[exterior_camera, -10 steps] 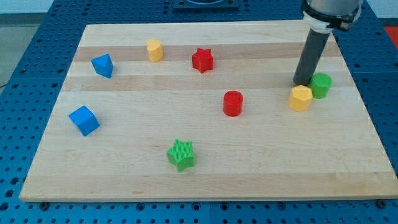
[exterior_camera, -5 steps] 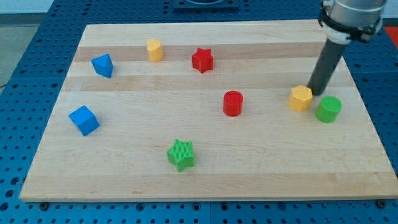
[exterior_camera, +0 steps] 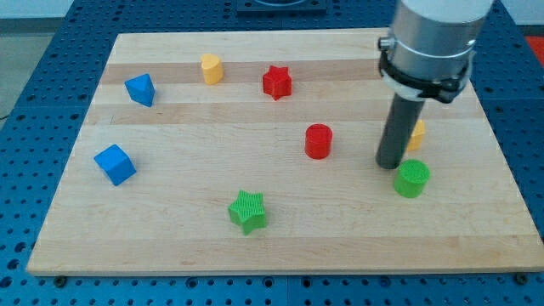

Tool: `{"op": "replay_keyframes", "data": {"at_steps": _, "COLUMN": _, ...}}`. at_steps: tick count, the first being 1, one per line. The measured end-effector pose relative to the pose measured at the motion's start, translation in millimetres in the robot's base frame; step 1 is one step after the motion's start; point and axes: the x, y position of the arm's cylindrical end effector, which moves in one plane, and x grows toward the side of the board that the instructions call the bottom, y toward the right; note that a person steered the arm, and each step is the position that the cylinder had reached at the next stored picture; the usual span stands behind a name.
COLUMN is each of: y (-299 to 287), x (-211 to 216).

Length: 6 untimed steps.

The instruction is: Slide the green circle towards the bottom of the red circle

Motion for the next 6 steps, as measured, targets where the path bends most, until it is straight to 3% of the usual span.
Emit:
{"op": "replay_keyframes", "data": {"at_steps": 1, "y": 64.5, "x": -0.4}}
{"op": "replay_keyframes", "data": {"at_steps": 2, "y": 82.7, "x": 15.7}}
{"op": "replay_keyframes", "data": {"at_steps": 4, "y": -53.2, "x": 42.8}}
{"op": "replay_keyframes", "data": {"at_steps": 5, "y": -60.3, "x": 42.8}}
{"op": "replay_keyframes", "data": {"at_steps": 6, "y": 5.1, "x": 30.2}}
